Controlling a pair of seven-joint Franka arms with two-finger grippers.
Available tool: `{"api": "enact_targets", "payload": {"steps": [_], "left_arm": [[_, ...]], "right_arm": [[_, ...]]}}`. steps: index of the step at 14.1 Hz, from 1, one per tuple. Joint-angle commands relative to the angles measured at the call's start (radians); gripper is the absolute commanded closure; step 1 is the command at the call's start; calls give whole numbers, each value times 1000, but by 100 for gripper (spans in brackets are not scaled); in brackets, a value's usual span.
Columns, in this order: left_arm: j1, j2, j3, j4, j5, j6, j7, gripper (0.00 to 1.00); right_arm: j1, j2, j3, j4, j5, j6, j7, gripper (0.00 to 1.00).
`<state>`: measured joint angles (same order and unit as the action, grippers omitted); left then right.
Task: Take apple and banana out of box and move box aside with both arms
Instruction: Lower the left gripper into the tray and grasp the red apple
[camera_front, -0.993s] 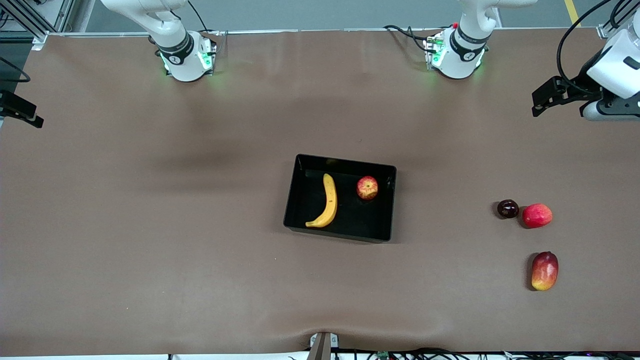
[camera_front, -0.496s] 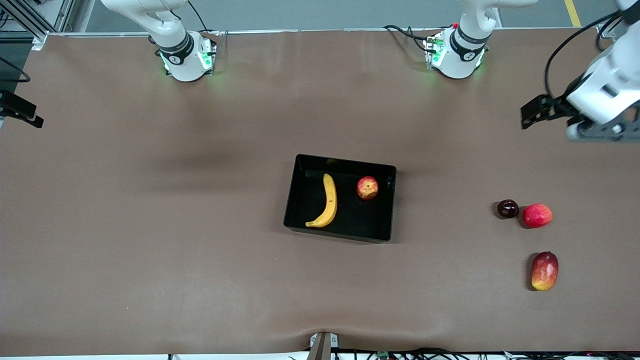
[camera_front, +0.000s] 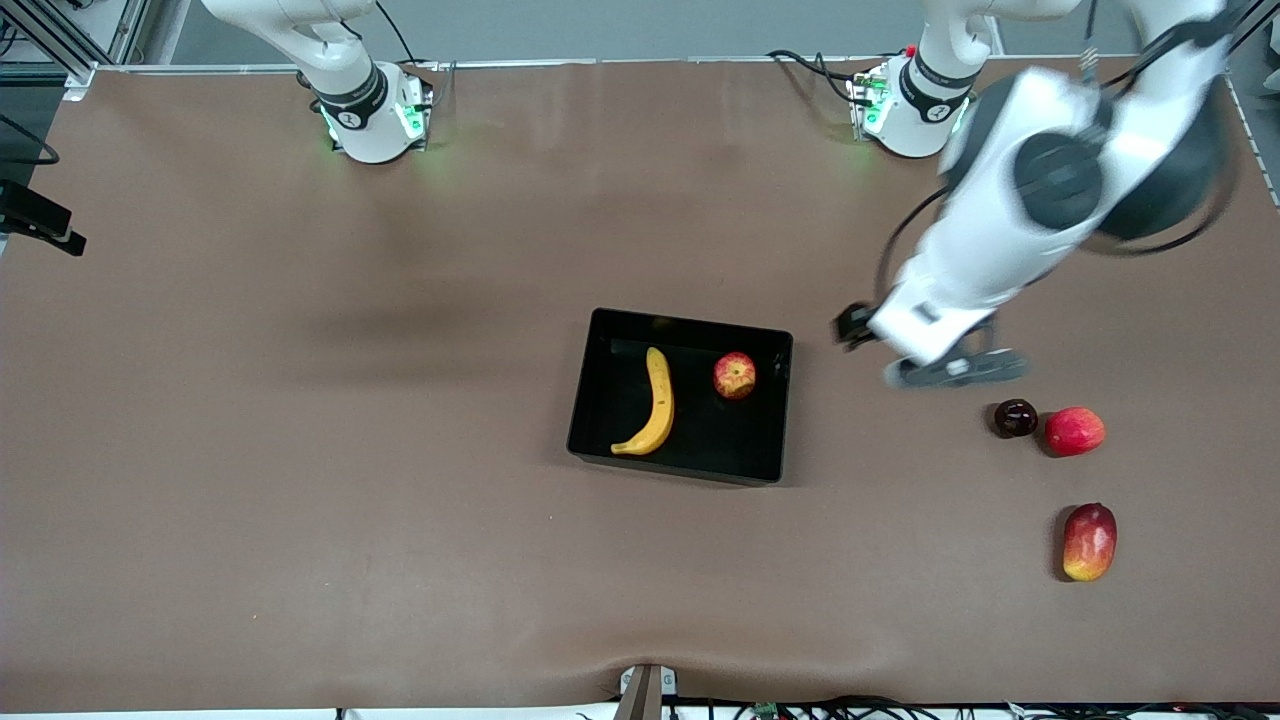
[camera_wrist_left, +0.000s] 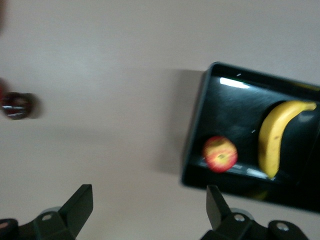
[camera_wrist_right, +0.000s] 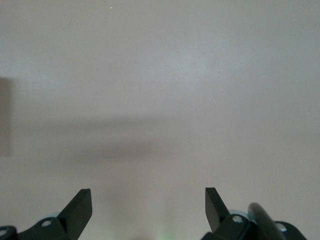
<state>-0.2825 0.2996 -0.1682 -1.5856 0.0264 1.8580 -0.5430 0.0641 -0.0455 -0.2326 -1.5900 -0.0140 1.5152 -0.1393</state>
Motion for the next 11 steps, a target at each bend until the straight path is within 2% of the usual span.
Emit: {"api": "enact_targets", "payload": {"steps": [1,5,8,11], "left_arm": [[-90,110,4,38,18,94,-167,0],[-158,232,9,38,20,223,-301,0],[-173,298,12,27,21,266,-319,0],[-193,338,9,9,76,268,-412,0]], "right_arm": [[-17,-1,12,7,-8,-7,6,0],[-17,0,12,7,-8,-7,7,0],[-18,0,12,5,-6,-6,7,0],[-26,1,12,5,-3,-4,7,0]]}}
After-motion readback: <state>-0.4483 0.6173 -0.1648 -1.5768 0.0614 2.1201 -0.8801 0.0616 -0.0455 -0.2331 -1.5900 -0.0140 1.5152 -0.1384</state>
